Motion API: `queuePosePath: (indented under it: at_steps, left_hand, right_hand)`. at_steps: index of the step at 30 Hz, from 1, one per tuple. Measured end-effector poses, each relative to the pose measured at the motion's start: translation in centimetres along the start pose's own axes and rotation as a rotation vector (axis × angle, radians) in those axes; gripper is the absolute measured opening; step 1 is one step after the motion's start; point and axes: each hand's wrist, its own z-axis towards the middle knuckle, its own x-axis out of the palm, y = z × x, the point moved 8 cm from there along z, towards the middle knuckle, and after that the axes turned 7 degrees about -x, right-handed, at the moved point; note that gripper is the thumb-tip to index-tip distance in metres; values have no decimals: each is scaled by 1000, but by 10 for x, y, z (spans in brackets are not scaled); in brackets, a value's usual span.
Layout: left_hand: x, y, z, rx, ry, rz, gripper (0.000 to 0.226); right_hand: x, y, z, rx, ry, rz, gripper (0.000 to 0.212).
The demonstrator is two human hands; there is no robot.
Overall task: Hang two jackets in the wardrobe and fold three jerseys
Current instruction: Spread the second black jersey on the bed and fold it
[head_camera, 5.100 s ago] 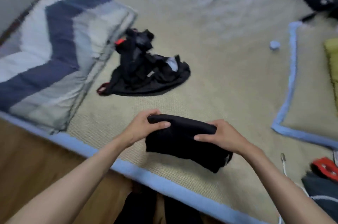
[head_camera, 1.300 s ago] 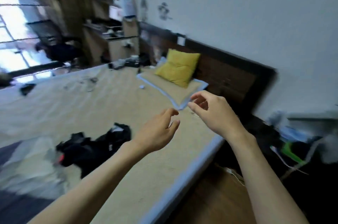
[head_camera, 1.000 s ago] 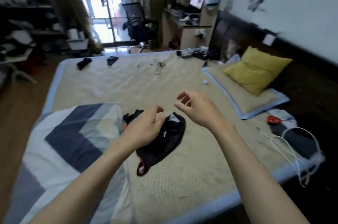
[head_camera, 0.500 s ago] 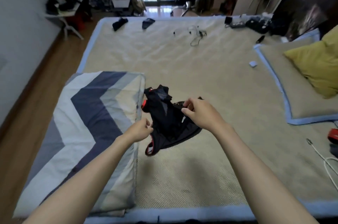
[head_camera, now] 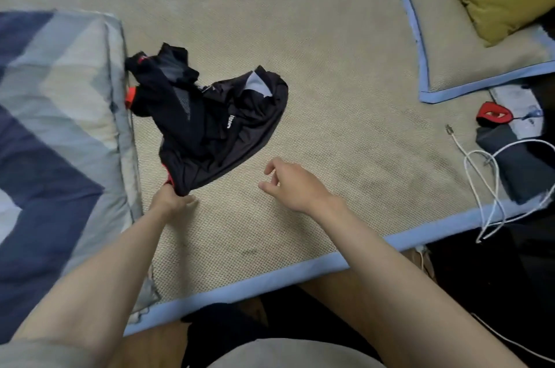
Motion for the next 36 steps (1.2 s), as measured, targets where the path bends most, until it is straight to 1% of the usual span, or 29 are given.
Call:
queuePosePath:
  at_steps: [2, 4, 5, 6, 8, 11, 12, 14, 16, 17, 19, 20, 22, 24, 26, 28, 30, 32, 34, 36]
  left_hand:
    - [4, 8, 15, -45, -36, -83, 42]
    - [4, 15, 22, -97, -54, -99, 34]
    - [4, 16, 24, -94, -47, -120, 28]
    - [1, 10, 20, -58, -32, -169, 27]
    - [-10, -10, 3, 56, 19, -294, 35]
    - [-60, -49, -54, 274, 51, -435, 37]
    - [-82, -60, -81, 328, 51, -472, 35]
    - [-128, -86, -140, 420, 47, -551, 25]
    - [-169, -115, -205, 531, 94, -682, 12]
    - [-188, -129, -238, 592, 109, -761, 15]
    - [-227, -157, -303, 747, 79, -884, 24]
    - [-246, -171, -335, 828, 47, -914, 25]
    - [-271, -197, -393, 976, 12, -894, 25]
    - [-286, -215, -438, 1086, -55, -821, 27]
    - [-298, -225, -465, 1143, -142, -765, 24]
    - [-307, -228, -477, 1177, -231, -743, 20]
    - [-318, -227, -482, 1195, -325, -728, 15]
    - [-322, -230, -485, 1223, -327, -680, 12]
    - [-318, -236, -487, 1249, -270, -599, 17]
    - [-314, -239, -484, 1268, -204, -513, 27]
  right_hand:
    - [2, -13, -1, 15, 14, -20, 38]
    - [1, -20, -4, 31, 14, -28, 38]
    - [0, -21, -5, 33, 17, -34, 38]
    - [-2, -19, -6, 31, 20, -39, 38]
    - [-4, -7, -9, 5, 27, -43, 38]
    - [-12, 36, -11, -93, 19, -14, 41]
    - [-18, 59, -14, -147, 7, 13, 43]
    - [-38, 110, -23, -271, -45, 79, 50]
    - [-66, 155, -38, -367, -136, 145, 61]
    - [-82, 171, -46, -388, -196, 174, 67]
    - [-115, 191, -63, -414, -318, 269, 79]
    - [-132, 197, -74, -426, -374, 351, 84]
    - [-164, 206, -98, -462, -456, 528, 88]
    - [-189, 216, -121, -535, -475, 684, 82]
    - [-209, 226, -140, -607, -485, 765, 62]
    - [-226, 232, -156, -629, -540, 729, 35]
    - [-240, 233, -168, -610, -616, 663, 17]
    - [-251, 232, -178, -585, -659, 706, 10]
    - [-261, 236, -191, -596, -662, 787, 9]
    - [-275, 244, -207, -636, -693, 742, 17]
